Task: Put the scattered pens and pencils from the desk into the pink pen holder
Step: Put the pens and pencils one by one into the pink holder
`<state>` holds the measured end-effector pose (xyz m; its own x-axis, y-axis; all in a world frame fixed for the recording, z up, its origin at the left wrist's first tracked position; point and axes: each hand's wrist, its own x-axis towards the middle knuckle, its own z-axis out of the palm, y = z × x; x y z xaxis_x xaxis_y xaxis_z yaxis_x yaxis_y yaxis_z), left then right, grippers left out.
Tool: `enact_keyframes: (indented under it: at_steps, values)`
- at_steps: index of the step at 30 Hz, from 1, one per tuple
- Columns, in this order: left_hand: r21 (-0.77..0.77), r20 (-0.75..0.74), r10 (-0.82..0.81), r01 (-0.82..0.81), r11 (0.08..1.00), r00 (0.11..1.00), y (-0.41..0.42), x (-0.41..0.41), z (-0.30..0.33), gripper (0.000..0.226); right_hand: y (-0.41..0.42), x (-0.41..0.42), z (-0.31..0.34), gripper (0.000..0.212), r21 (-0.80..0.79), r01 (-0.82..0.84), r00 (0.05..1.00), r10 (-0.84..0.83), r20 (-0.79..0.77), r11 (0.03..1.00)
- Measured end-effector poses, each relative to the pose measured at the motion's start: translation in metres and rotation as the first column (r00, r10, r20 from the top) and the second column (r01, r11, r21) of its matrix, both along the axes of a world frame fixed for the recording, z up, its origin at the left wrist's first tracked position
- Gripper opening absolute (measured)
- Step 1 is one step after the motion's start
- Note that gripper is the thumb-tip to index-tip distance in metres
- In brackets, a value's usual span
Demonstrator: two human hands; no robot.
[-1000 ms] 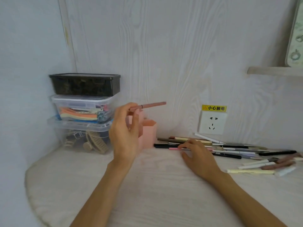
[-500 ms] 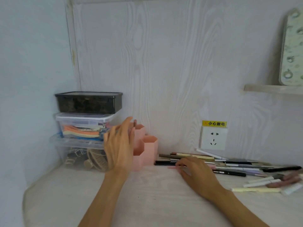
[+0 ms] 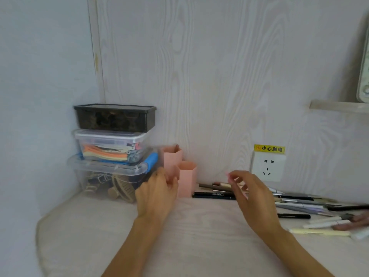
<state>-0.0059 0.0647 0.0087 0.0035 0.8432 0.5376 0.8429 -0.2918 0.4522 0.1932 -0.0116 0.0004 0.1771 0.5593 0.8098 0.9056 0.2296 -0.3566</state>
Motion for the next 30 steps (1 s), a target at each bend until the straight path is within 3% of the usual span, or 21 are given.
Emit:
enact_keyframes:
  at_steps: [3, 6, 10, 13, 19, 23, 26, 30]
  values:
    - [0.01, 0.002, 0.004, -0.004, 1.0, 1.0, 0.002, -0.001, -0.003, 0.027, -0.003, -0.004, 0.006, 0.012, 0.075, -0.016, 0.951, 0.038, -0.306, 0.997]
    - [-0.031, 0.03, -0.025, 0.026, 0.999, 0.999, 0.007, -0.003, -0.009, 0.033, -0.002, 0.001, 0.007, 0.019, 0.162, 0.012, 0.825, 0.082, -0.559, 0.987]
    - [-0.024, 0.116, -0.162, 0.166, 0.986, 0.98, 0.011, -0.001, -0.016, 0.031, -0.004, 0.013, 0.008, 0.034, 0.258, 0.035, 0.691, 0.163, -0.705, 0.966]
    - [-0.018, 0.105, -0.228, 0.231, 0.973, 0.968, 0.007, 0.003, -0.014, 0.03, -0.006, 0.014, 0.015, 0.033, 0.319, 0.071, 0.634, 0.204, -0.746, 0.945]
    - [0.102, 0.163, -0.208, 0.193, 0.976, 0.964, 0.002, 0.003, -0.011, 0.019, 0.022, -0.023, 0.066, 0.027, 0.504, 0.049, 0.626, 0.366, -0.688, 0.862]
    - [0.18, 0.194, -0.207, 0.173, 0.968, 0.959, -0.002, 0.001, -0.006, 0.021, 0.059, -0.057, 0.098, 0.026, 0.529, -0.061, 0.707, 0.411, -0.576, 0.846]
    - [0.216, 0.159, -0.227, 0.19, 0.958, 0.961, -0.001, 0.001, -0.005, 0.022, 0.083, -0.073, 0.093, 0.027, 0.389, -0.136, 0.826, 0.321, -0.463, 0.911]
    - [0.24, 0.109, -0.273, 0.241, 0.94, 0.956, 0.0, 0.002, -0.007, 0.018, 0.096, -0.068, 0.074, 0.036, 0.022, -0.161, 0.966, 0.163, -0.202, 0.987]
